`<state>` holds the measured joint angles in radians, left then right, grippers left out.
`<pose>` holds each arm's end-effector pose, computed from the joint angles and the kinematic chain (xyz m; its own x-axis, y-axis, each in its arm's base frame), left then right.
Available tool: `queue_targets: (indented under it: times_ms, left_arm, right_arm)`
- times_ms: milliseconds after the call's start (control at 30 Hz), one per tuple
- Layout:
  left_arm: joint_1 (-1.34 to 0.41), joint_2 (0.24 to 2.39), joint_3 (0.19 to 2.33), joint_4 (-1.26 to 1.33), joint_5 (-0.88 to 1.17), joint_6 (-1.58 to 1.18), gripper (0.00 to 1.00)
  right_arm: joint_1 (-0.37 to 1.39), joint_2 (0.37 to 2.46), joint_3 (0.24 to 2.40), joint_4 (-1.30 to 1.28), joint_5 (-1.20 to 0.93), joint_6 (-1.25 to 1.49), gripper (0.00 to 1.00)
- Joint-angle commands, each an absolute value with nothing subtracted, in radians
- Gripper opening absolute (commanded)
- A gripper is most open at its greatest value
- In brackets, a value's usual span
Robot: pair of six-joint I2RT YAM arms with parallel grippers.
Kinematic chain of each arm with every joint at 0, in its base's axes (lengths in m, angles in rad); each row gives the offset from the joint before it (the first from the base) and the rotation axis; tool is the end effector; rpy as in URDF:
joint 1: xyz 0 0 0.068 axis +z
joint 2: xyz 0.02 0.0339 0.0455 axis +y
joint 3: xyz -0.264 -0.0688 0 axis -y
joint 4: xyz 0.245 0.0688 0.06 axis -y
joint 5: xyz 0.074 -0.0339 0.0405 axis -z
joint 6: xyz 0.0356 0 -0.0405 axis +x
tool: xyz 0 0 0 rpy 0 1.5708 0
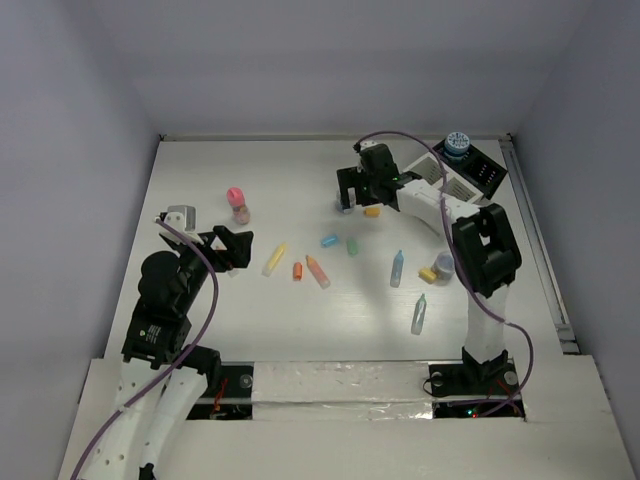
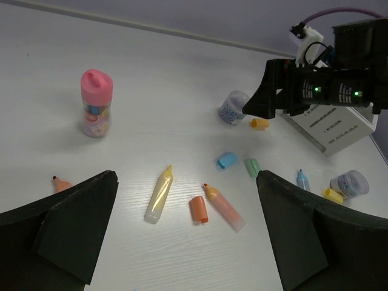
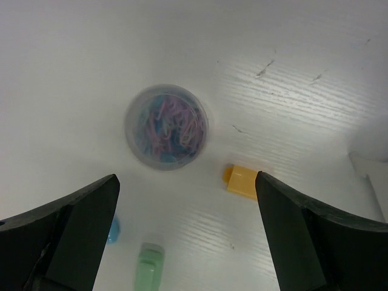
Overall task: Sort the stationery into containers
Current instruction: Pick up the stationery from the center of the board.
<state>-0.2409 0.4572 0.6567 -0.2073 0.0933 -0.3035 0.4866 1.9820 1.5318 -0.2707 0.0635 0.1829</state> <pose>0.1165 -0.0320 0.3365 -0.1053 -0.2806 -0.9541 0.3108 0.9021 -0.2995 0.4028 0.2105 0.2306 -0.6509 -0.1390 -0.7463 -0.3113 0.9455 0.0954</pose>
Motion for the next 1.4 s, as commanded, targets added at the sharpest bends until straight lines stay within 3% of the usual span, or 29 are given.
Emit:
queue_targets:
  times_ms: [0, 467, 600, 700, 767, 800, 867, 1167, 1367]
  left_arm:
    - [-0.233, 0.457, 0.681, -0.160, 0.109, -0.295, 0.99]
    - [-0.224, 0.454, 0.681, -0.156, 0.118, -0.293, 0.99]
    - [-0.224, 0.454, 0.681, -0.158, 0.117, -0.291, 0.99]
    - [-0.224, 0.454, 0.681, -0.158, 0.118, -0.291, 0.99]
    - [-0.224, 0.454, 0.681, -0.156, 0.121, -0.291, 0.99]
    - [-0.224, 0.454, 0.681, -0.155, 0.121, -0.291, 0.99]
    - [-0.224, 0.454, 0.681, -0.153, 0.127, -0.293, 0.99]
    - [-0.224, 0.442, 0.681, -0.156, 0.144, -0.290, 0.99]
    - [-0.258, 0.394, 0.690, -0.166, 0.144, -0.284, 0.99]
  right_arm:
    - [0.489, 2.009, 1.615, -0.302, 0.055, 0.173, 1.00]
    - [0.509, 2.175, 1.749, -0.316, 0.055, 0.158, 0.98]
    - [0.509, 2.200, 1.778, -0.318, 0.058, 0.155, 0.80]
    - [0.509, 2.212, 1.793, -0.330, 0.070, 0.152, 0.58]
    - [0.509, 2.207, 1.796, -0.330, 0.081, 0.152, 0.53]
    - [0.518, 2.203, 1.793, -0.325, 0.087, 0.152, 0.42]
    - [0.518, 2.188, 1.790, -0.318, 0.092, 0.161, 0.34]
    - [0.483, 1.927, 1.781, -0.294, 0.258, 0.144, 0.31]
    - [0.232, 1.642, 1.574, -0.223, 0.258, 0.271, 0.30]
